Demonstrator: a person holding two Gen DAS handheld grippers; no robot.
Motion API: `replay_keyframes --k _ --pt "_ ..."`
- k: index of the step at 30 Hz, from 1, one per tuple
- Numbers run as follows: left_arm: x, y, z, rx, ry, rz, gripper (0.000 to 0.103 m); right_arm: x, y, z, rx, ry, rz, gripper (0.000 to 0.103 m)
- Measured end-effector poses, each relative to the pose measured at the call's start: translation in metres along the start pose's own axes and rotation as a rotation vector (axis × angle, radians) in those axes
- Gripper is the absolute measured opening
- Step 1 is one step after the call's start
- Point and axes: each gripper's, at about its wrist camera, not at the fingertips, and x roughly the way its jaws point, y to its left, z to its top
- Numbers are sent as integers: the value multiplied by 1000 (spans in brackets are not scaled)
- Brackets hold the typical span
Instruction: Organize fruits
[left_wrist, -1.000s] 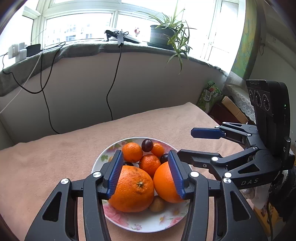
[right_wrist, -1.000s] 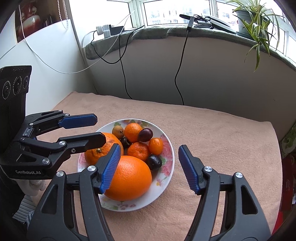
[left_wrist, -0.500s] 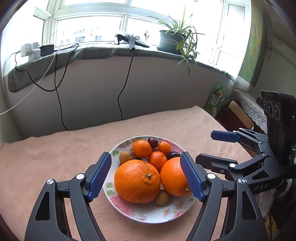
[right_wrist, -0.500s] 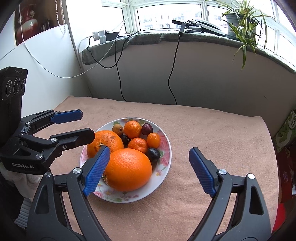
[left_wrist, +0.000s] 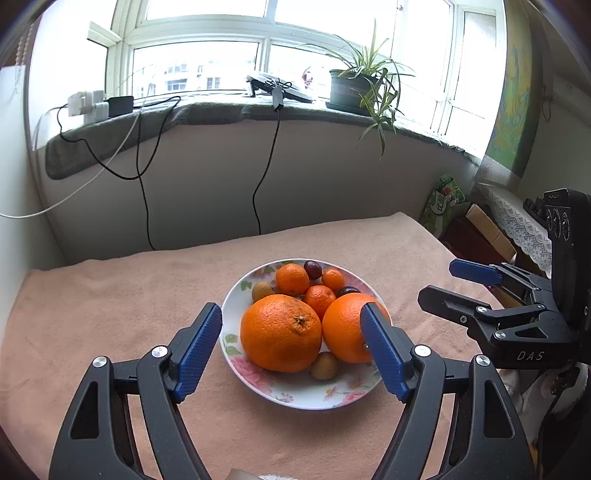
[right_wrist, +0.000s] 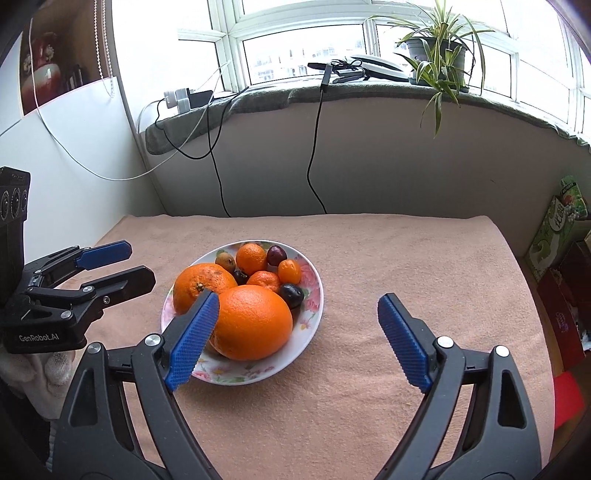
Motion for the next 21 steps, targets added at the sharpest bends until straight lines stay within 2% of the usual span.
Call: replay_keyframes --k 14,21 --pt "-33 -11 -20 -8 -47 53 81 -29 7 -19 56 -51 0 90" --pt "-40 -16 -25 -4 -51 52 81 -32 8 -21 66 -53 -9 90"
